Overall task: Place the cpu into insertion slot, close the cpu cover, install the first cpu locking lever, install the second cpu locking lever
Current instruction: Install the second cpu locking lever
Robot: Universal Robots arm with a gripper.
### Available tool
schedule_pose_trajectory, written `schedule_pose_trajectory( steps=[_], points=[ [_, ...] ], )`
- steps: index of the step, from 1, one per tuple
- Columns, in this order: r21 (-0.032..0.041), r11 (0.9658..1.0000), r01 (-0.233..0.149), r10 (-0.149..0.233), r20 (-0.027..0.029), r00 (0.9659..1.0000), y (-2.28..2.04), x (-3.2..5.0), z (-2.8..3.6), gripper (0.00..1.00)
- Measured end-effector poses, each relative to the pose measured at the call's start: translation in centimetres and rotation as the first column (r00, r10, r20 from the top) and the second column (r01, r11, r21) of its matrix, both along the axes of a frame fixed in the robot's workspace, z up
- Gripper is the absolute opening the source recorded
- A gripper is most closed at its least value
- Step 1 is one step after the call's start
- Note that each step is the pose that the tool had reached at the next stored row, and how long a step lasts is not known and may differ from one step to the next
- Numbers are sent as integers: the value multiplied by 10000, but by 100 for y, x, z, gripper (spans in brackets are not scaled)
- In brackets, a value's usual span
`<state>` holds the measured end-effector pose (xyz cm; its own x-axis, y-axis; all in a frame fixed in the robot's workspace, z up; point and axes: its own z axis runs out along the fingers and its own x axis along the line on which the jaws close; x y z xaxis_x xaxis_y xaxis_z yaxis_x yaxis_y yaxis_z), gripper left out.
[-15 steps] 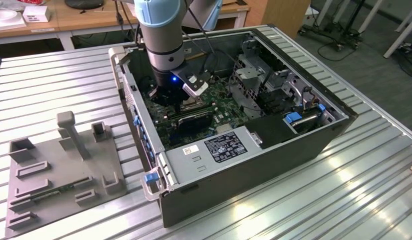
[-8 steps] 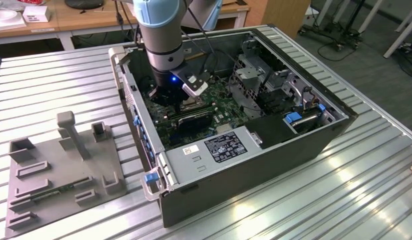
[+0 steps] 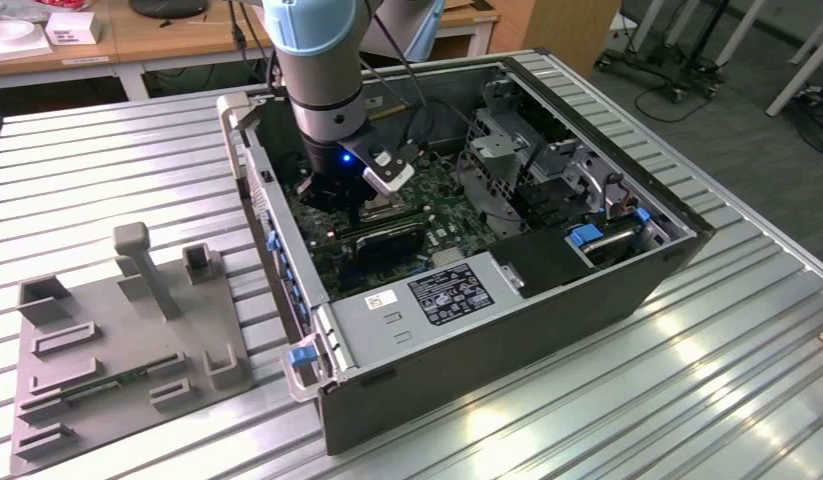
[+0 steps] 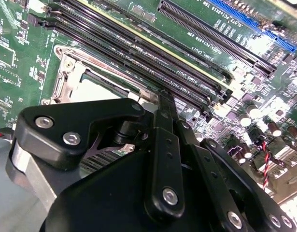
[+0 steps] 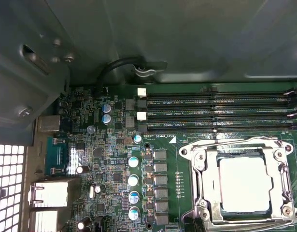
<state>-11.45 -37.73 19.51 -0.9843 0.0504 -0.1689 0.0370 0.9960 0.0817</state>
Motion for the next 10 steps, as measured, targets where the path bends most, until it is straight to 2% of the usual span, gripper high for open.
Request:
schedule_pose_trajectory(
  steps=[6,8,10],
  points=[
    [2,10000,0,0,2,10000,0,0,-1,10],
    [1,10000,-2,2,-123,9999,0,1,-2,10],
    [0,10000,1,-1,-132,9999,0,-1,-1,10]
  ],
)
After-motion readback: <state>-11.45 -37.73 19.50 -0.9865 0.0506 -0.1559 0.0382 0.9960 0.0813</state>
